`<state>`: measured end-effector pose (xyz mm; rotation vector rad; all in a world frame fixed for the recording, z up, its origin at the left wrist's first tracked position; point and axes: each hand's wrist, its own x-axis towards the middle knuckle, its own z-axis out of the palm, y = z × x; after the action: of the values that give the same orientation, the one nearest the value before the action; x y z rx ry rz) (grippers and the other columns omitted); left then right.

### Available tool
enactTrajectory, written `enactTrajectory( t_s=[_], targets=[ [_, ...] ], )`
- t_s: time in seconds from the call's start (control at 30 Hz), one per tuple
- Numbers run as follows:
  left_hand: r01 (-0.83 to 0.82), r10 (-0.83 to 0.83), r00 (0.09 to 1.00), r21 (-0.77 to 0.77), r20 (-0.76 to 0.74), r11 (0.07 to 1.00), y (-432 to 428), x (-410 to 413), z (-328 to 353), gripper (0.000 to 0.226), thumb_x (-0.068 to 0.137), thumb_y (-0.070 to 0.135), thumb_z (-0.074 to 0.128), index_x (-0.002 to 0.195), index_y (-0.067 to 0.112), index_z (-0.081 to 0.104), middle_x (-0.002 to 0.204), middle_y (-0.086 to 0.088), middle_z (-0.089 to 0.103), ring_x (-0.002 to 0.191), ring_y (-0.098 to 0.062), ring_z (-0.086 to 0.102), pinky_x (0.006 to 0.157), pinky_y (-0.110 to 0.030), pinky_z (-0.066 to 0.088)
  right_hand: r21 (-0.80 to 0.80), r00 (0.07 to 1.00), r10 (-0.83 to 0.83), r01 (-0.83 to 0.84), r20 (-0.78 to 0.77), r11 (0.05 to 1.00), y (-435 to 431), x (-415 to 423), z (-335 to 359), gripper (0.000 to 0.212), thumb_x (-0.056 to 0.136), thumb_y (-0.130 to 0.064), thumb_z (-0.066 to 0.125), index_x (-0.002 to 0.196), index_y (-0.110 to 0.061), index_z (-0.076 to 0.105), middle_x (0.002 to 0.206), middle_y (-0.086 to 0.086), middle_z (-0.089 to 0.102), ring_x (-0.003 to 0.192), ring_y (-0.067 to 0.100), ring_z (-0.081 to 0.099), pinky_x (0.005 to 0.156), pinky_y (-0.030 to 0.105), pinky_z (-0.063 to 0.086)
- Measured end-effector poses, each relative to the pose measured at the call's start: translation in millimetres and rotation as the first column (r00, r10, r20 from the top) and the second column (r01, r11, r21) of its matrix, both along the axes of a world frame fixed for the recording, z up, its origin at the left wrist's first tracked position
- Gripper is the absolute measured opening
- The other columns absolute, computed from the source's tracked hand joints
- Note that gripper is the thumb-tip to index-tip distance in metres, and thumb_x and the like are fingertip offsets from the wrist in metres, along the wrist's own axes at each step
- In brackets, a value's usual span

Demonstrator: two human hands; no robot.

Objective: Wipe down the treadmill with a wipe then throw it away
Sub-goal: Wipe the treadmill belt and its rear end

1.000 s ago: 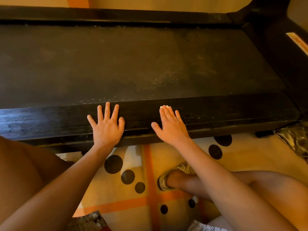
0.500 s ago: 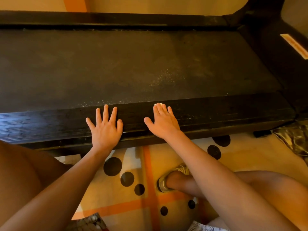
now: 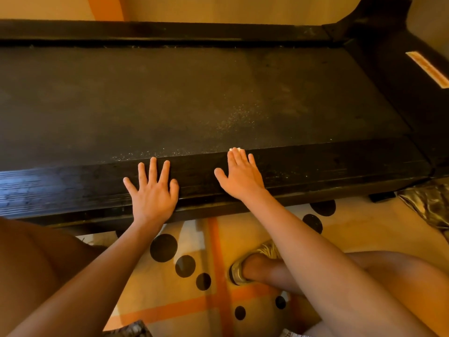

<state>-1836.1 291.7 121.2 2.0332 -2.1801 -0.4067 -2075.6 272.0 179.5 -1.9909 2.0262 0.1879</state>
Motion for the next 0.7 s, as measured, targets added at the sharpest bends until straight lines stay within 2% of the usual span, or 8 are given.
enactTrajectory(
  t_s=[0.2, 0.43, 0.63, 0.7],
  targets=[
    [-0.004, 0.004, 1.0, 0.004, 0.014, 1.0, -1, 0, -1, 0.069, 0.1, 0.058, 0.006, 0.164, 0.031, 0.007, 0.172, -0.005, 0.003, 0.158, -0.034, -0.004, 0.119, -0.069, 0.002, -0.039, 0.984, 0.175, -0.174, 0.037, 0.984, 39, 15, -3, 0.074, 0.107, -0.056, 0.025, 0.165, -0.014, 0.003, 0.173, 0.004, -0.003, 0.158, 0.019, -0.008, 0.128, 0.041, -0.004],
    [0.006, -0.006, 1.0, -0.003, -0.002, 1.0, 0, -1, 0, 0.07, 0.1, 0.058, 0.005, 0.164, 0.031, 0.009, 0.172, -0.005, 0.003, 0.158, -0.034, -0.004, 0.119, -0.069, 0.002, -0.021, 0.999, -0.037, 0.037, -0.021, 0.999, 1, -20, 3, 0.075, 0.106, -0.058, 0.022, 0.164, -0.012, 0.009, 0.173, 0.008, 0.005, 0.159, 0.022, -0.001, 0.128, 0.044, -0.001],
    [-0.009, 0.009, 1.0, 0.001, 0.001, 1.0, 0, 0, -2, 0.063, 0.105, 0.054, 0.013, 0.164, 0.031, 0.009, 0.172, -0.005, 0.003, 0.158, -0.034, -0.004, 0.119, -0.07, 0.002, -0.03, 0.99, 0.134, -0.133, 0.049, 0.991, 37, 16, 0, 0.074, 0.107, -0.057, 0.022, 0.165, -0.013, 0.005, 0.172, 0.006, 0.0, 0.158, 0.02, -0.006, 0.128, 0.041, -0.004],
    [0.001, -0.001, 1.0, 0.005, 0.003, 1.0, 0, 1, -2, 0.067, 0.102, 0.056, 0.009, 0.164, 0.031, 0.008, 0.172, -0.004, 0.002, 0.158, -0.033, -0.004, 0.119, -0.069, 0.001, -0.033, 0.994, 0.081, -0.079, 0.071, 0.996, 26, -1, 1, 0.071, 0.108, -0.055, 0.019, 0.165, -0.014, 0.008, 0.173, 0.004, 0.004, 0.158, 0.017, -0.003, 0.126, 0.041, -0.005]
  ],
)
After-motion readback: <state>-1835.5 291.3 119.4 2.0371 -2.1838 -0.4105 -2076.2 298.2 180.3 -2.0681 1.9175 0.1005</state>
